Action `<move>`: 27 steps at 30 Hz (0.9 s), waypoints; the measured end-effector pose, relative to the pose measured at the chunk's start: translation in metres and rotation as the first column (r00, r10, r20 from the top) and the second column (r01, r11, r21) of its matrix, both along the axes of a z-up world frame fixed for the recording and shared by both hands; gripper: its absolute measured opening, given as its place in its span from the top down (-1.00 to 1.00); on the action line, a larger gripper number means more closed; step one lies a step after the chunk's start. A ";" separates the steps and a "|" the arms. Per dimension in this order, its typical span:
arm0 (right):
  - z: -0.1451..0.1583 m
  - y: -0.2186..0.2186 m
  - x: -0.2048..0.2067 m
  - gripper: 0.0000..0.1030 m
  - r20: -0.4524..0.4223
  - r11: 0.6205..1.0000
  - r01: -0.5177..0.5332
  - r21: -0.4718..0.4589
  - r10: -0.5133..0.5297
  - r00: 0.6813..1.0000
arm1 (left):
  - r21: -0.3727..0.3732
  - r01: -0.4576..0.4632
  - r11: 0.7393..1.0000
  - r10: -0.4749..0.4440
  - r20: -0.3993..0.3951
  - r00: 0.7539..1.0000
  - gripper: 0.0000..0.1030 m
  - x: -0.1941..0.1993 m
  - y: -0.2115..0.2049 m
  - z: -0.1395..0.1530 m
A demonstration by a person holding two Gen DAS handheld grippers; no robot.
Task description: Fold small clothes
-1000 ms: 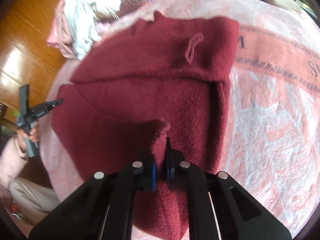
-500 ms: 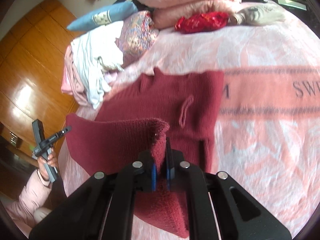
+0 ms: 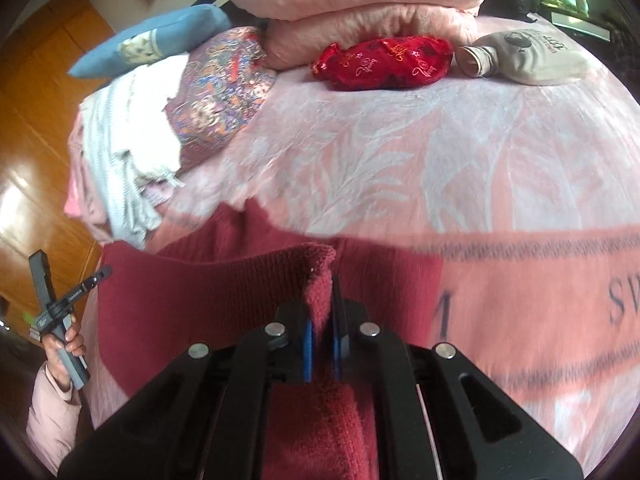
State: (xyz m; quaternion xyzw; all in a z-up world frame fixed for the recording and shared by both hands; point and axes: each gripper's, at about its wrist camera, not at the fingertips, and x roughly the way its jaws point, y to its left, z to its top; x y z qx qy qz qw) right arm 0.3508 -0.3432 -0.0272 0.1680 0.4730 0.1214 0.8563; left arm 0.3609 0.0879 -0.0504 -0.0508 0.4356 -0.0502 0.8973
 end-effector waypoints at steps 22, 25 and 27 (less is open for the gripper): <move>-0.031 -0.031 -0.032 0.00 -0.154 0.998 0.050 -0.047 -0.057 0.986 | 0.041 -0.042 0.998 0.048 -0.158 0.986 0.00 -0.006 0.013 -0.039; -0.038 -0.034 -0.076 -0.10 -0.207 1.000 0.019 -0.011 -0.021 0.978 | 0.057 -0.025 0.998 0.037 -0.224 0.974 -0.05 -0.040 0.024 -0.043; -0.046 -0.029 -0.106 -0.10 -0.220 1.000 -0.013 0.010 0.015 0.975 | 0.057 -0.004 0.998 0.018 -0.239 0.971 -0.08 -0.065 0.026 -0.048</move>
